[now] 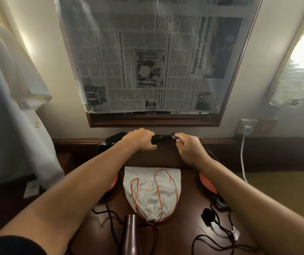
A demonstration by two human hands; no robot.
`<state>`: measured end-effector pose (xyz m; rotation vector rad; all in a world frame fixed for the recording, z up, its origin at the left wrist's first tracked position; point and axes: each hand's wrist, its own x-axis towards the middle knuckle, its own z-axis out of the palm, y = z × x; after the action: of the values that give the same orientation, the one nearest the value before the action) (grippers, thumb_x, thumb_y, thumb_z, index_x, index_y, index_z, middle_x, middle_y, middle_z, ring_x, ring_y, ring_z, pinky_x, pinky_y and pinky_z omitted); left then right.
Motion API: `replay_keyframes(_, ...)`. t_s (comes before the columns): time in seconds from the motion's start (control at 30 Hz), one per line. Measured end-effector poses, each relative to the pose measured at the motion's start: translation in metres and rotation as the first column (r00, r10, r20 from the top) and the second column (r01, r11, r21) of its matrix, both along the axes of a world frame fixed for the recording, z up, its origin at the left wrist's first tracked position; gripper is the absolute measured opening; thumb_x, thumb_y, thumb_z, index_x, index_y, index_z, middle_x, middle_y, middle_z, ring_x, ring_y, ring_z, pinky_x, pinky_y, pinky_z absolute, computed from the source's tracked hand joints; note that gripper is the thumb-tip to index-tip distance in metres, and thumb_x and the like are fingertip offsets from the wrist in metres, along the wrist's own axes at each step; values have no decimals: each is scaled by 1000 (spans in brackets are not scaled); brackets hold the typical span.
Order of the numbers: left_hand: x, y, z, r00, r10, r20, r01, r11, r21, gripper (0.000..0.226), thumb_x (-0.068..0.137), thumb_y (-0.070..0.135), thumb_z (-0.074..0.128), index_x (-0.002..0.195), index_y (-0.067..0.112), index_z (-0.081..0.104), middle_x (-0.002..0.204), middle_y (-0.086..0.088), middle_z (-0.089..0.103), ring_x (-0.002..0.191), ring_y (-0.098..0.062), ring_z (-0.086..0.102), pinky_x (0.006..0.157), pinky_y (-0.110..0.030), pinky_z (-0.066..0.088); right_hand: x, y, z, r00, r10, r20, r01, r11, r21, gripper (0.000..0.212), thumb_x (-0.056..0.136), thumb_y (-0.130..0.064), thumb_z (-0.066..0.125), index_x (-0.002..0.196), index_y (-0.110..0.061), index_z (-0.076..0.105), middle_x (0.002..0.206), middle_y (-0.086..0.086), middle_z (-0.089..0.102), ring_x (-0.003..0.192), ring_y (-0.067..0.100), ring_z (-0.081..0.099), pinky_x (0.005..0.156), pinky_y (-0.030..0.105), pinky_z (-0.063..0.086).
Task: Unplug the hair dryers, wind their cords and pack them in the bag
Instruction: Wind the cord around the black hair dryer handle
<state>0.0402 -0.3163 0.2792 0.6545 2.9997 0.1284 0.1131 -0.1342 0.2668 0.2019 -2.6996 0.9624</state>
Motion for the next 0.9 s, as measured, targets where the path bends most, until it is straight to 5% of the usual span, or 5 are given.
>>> replay_keyframes(0.13, 3, 2, -2, 1000, -11, -22, 10, 999, -35, 37, 86, 44, 58, 113, 20, 57, 101, -4, 62, 85, -22, 57, 71, -34, 45, 8, -4, -12, 997, 12, -73, -7, 997, 73, 33, 99, -11, 42, 128, 1, 54, 116, 17, 65, 107, 28, 61, 87, 23, 43)
replay_keyframes(0.47, 12, 15, 7, 982, -83, -171, 61, 989, -135, 34, 90, 42, 53, 118, 23, 53, 107, -7, 65, 96, -30, 63, 78, -41, 50, -9, -4, 10, 990, -124, -66, 131, 984, 119, 11, 88, 1, 45, 94, -2, 55, 83, 13, 61, 70, 26, 49, 61, 29, 33)
replay_keyframes(0.6, 11, 15, 7, 984, -71, -161, 49, 990, -134, 34, 89, 42, 56, 117, 23, 54, 105, -5, 65, 93, -27, 64, 76, -40, 51, -8, -3, 8, 998, -47, -43, 55, 981, 187, 9, 94, -5, 45, 96, -5, 53, 78, 6, 54, 67, 22, 50, 51, 24, 28)
replay_keyframes(0.73, 9, 12, 2, 989, -60, -133, 41, 989, -141, 45, 88, 46, 58, 125, 21, 52, 112, -7, 64, 100, -28, 63, 76, -38, 48, -2, 0, -7, 999, 41, -18, -35, 969, 244, 13, 97, -11, 44, 106, -7, 53, 86, 8, 61, 80, 30, 61, 62, 33, 43)
replay_keyframes(0.9, 10, 16, -7, 997, -42, -59, 40, 999, -28, 42, 86, 45, 58, 119, 19, 55, 107, -8, 64, 95, -27, 61, 73, -36, 46, 7, 1, -26, 994, -22, -107, 45, 974, 221, 20, 98, -17, 46, 114, -10, 54, 89, 9, 67, 77, 28, 64, 59, 31, 42)
